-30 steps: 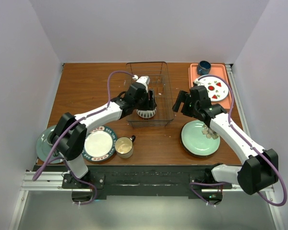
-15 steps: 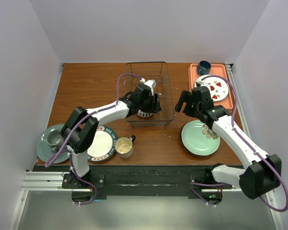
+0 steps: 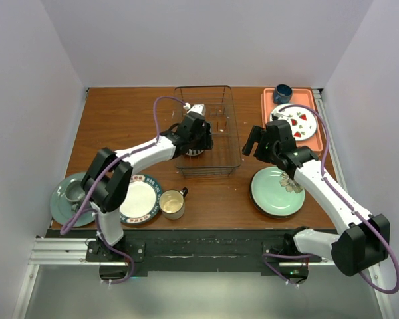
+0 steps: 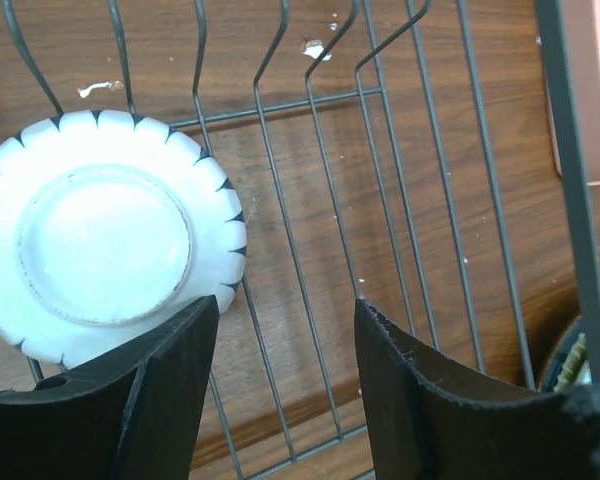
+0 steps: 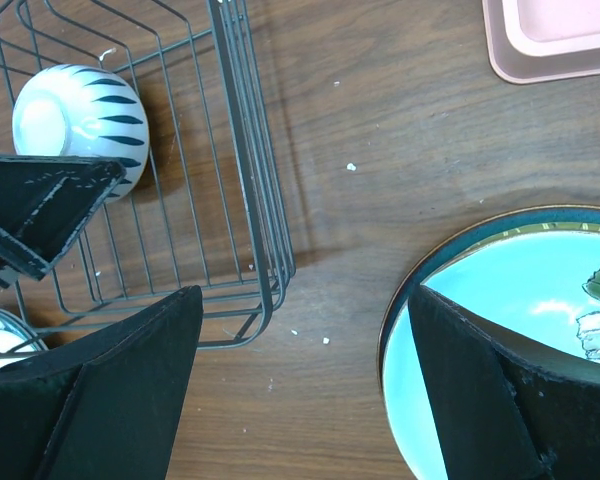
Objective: Load the mixed dishes into the dish rack
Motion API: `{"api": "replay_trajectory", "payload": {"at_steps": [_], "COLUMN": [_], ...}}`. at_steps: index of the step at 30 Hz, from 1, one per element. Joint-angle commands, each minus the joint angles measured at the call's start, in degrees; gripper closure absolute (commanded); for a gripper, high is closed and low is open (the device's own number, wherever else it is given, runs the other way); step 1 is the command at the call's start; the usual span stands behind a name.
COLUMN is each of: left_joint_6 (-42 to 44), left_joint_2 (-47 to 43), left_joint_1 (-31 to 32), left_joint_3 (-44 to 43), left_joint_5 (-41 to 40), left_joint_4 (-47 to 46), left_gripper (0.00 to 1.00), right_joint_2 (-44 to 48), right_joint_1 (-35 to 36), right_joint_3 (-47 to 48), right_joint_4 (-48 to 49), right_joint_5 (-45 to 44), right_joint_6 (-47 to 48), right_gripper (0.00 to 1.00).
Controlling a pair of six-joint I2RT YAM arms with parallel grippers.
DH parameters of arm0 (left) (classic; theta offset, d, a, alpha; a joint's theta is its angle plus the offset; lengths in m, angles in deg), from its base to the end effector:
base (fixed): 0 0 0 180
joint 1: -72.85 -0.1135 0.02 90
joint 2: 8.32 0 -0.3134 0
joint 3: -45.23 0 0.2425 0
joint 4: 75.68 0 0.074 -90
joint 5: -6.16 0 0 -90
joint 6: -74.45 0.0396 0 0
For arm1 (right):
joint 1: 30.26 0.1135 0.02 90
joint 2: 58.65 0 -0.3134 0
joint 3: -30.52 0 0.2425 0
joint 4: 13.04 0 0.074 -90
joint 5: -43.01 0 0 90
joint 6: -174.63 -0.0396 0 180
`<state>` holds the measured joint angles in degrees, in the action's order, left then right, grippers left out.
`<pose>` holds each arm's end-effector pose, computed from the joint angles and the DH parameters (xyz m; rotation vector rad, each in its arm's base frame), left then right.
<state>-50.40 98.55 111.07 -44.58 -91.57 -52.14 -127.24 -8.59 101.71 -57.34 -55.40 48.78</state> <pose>0.3401 -0.2611 0.2686 -0.0038 2.3251 -0.5102 0.2181 0.0804 0.3410 0.3612 2.2859 0.3499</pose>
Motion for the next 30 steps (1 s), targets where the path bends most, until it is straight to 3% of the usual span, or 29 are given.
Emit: {"api": "replay_trajectory", "payload": {"at_steps": [1, 5, 6, 11, 19, 25, 30], "left_joint_6": [0.7, 2.1, 2.7, 5.8, 7.3, 5.9, 4.6], "left_joint_2": [-6.2, -10.0, -11.7, -17.5, -32.5, -42.0, -47.2], "left_joint_1": [-0.2, -0.2, -0.2, -0.9, -6.3, -9.2, -9.4], "left_joint_3": [-1.3, -1.0, -0.9, -0.6, 6.8, 12.5, 17.5], "left_joint_5": [1.0, 3.1, 3.5, 1.4, -3.6, -6.8, -7.0], "left_joint_4": [-0.4, 0.5, 0.6, 4.5, 9.8, 14.3, 15.9], "left_gripper": [0.37, 0.34, 0.29, 0.0, 0.0, 0.0, 0.0], "right_joint_2": [2.0, 3.0, 3.6, 5.5, 1.0, -4.3, -12.0], "right_joint_1": [-0.3, -0.3, -0.3, -0.1, 12.9, 27.3, 34.2], "right_joint_3": [-0.1, 0.4, 0.5, 0.0, -0.5, 1.2, 3.2], "right_joint_4": [-1.0, -1.5, -1.6, 1.2, 7.4, 8.6, 6.8], "right_joint_5": [-0.7, 1.6, 2.5, 11.5, 17.9, 12.5, 7.2], "right_joint_6": [0.1, 1.2, 2.8, 8.4, 5.2, -0.1, -3.8], "right_gripper": [0.12, 0.08, 0.01, 0.02, 0.02, 0.05, 0.11]}}
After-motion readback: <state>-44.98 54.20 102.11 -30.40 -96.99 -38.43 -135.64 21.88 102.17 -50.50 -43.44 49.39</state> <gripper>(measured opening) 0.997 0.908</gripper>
